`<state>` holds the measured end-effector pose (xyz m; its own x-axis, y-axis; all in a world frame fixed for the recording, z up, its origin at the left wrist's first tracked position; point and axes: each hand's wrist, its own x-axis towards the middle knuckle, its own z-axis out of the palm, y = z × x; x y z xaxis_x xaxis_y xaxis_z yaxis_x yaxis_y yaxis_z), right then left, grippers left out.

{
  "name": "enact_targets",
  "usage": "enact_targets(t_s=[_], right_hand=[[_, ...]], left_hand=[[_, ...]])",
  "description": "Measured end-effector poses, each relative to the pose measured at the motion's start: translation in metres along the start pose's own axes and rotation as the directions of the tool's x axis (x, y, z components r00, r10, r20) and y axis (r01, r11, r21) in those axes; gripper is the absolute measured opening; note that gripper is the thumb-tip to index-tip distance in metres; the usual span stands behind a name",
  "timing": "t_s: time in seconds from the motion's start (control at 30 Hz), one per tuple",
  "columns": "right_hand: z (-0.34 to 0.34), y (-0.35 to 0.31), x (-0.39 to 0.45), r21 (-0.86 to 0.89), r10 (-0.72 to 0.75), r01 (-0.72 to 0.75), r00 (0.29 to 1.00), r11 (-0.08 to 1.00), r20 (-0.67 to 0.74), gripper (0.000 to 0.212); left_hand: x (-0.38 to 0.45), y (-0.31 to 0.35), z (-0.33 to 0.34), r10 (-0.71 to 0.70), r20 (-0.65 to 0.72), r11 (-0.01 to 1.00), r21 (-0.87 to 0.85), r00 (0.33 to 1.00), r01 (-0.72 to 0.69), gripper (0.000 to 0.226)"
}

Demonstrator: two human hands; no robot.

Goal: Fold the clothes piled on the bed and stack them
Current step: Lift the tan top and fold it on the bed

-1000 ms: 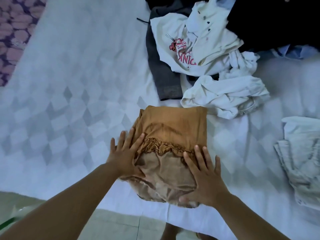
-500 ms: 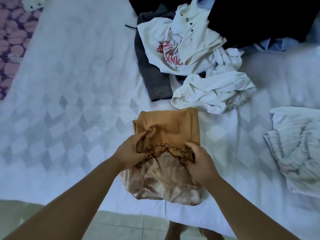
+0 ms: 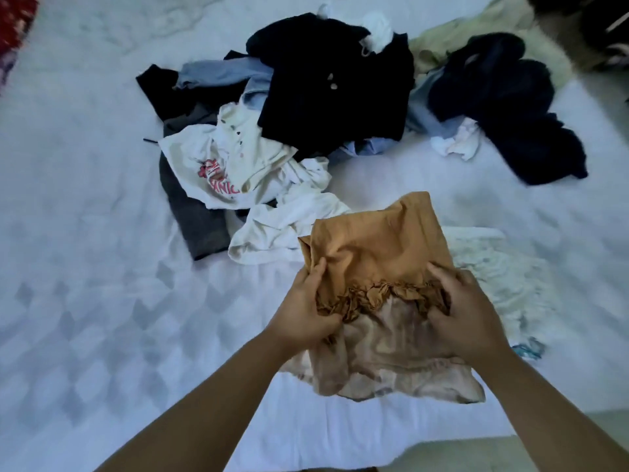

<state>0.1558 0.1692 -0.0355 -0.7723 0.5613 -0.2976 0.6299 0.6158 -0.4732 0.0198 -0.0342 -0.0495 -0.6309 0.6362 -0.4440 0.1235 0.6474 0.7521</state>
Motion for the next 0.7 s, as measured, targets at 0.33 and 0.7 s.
enact_targets(t_s=[0.33,0.7], right_hand=[[-0.093,0.111,0.028,-0.042,0.137,-0.143,0.984,0.989,-0.117,0.068],[-0.061,0.146,0.058,-0.214,0.056,-0.049,0.998,0.976,0.024,0.056]], left_hand=[[0.061,0.105,0.102,0.054,0.064,0.99,-0.132,0.996,-0.046,0.095],[0.095,0.099,0.144,0.086,-0.049,0.887,0.459,0.995,-0.054,0.086]])
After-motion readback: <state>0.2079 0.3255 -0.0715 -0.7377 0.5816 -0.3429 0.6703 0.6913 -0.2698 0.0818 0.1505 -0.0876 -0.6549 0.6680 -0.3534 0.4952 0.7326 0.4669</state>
